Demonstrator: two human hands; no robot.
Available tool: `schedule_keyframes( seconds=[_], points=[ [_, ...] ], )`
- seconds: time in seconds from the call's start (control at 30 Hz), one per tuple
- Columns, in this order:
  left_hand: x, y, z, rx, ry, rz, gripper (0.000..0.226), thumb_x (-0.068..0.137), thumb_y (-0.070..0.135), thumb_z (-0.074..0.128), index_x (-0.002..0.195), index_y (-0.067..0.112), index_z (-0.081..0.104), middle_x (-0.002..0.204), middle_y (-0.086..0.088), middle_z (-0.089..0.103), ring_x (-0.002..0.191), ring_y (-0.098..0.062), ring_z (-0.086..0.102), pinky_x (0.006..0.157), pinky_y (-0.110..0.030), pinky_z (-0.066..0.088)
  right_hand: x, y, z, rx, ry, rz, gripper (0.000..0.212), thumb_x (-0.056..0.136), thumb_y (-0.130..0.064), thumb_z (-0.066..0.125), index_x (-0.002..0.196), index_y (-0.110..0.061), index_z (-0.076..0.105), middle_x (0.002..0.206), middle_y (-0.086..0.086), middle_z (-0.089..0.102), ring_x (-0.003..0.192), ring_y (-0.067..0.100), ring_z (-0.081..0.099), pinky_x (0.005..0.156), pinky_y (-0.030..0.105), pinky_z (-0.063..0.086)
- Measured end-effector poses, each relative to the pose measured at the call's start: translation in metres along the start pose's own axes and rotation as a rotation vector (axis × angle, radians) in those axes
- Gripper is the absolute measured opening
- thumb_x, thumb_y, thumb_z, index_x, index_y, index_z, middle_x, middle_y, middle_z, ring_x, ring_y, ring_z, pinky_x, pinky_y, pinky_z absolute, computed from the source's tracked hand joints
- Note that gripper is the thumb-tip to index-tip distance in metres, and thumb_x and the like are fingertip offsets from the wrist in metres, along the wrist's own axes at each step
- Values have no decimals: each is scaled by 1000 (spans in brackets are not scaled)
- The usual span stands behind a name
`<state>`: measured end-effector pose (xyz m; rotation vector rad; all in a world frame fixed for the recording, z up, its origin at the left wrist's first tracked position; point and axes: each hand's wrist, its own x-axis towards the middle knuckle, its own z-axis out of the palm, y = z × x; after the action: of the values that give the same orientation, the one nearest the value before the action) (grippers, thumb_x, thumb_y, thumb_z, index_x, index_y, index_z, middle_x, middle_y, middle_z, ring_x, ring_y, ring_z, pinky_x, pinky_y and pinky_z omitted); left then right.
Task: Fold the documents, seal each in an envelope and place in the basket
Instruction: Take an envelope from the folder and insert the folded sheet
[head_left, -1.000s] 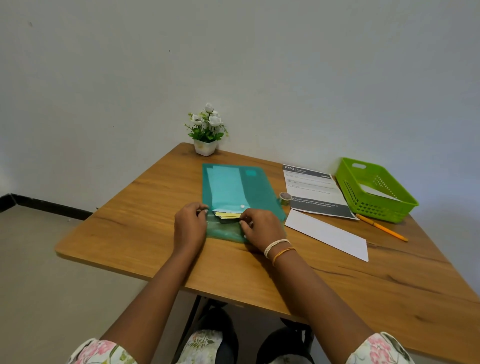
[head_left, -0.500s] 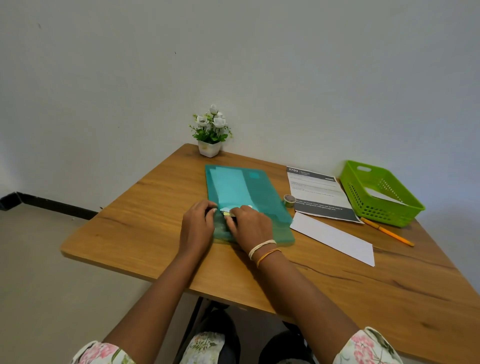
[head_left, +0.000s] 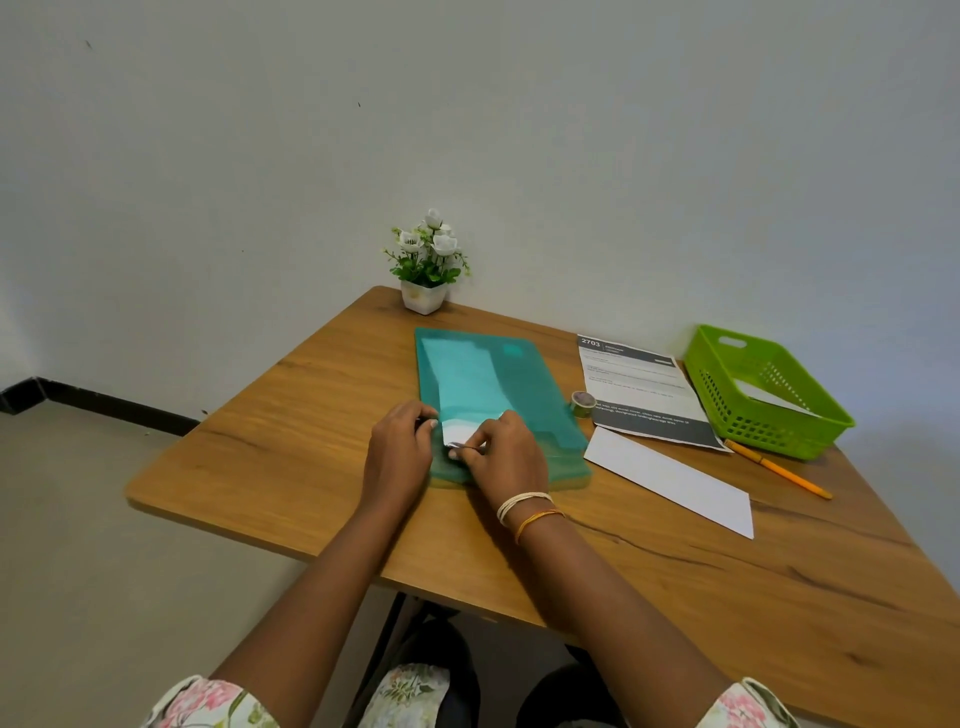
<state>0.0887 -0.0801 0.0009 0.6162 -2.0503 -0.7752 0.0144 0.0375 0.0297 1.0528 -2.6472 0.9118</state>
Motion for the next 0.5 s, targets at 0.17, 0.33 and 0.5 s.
schedule_keyframes(
  seconds=[0.17,0.33,0.5],
  points=[
    [0,-2,2,29,-8,-61,11,90,6,57,91,13,65,92,0,65,83,-16,58,70,-32,49,1,9,-10,-144,50,-319,11,81,-33,70,81,-23,73,90,-2,65,86,19,56,75,35,45],
    [1,-2,1,87,-10,-163,11,91,9,57,92,17,65,94,2,65,83,-15,56,68,-32,48,-3,8,-20,10,81,-288,9,85,-25,58,88,-19,63,77,1,68,69,19,61,61,31,52],
    [-1,-3,2,98,-23,-223,12,91,11,57,89,18,67,91,1,67,79,-15,56,62,-28,43,1,10,-41,166,392,-296,15,83,-25,54,86,-14,64,77,2,67,71,18,60,62,25,47]
  ],
)
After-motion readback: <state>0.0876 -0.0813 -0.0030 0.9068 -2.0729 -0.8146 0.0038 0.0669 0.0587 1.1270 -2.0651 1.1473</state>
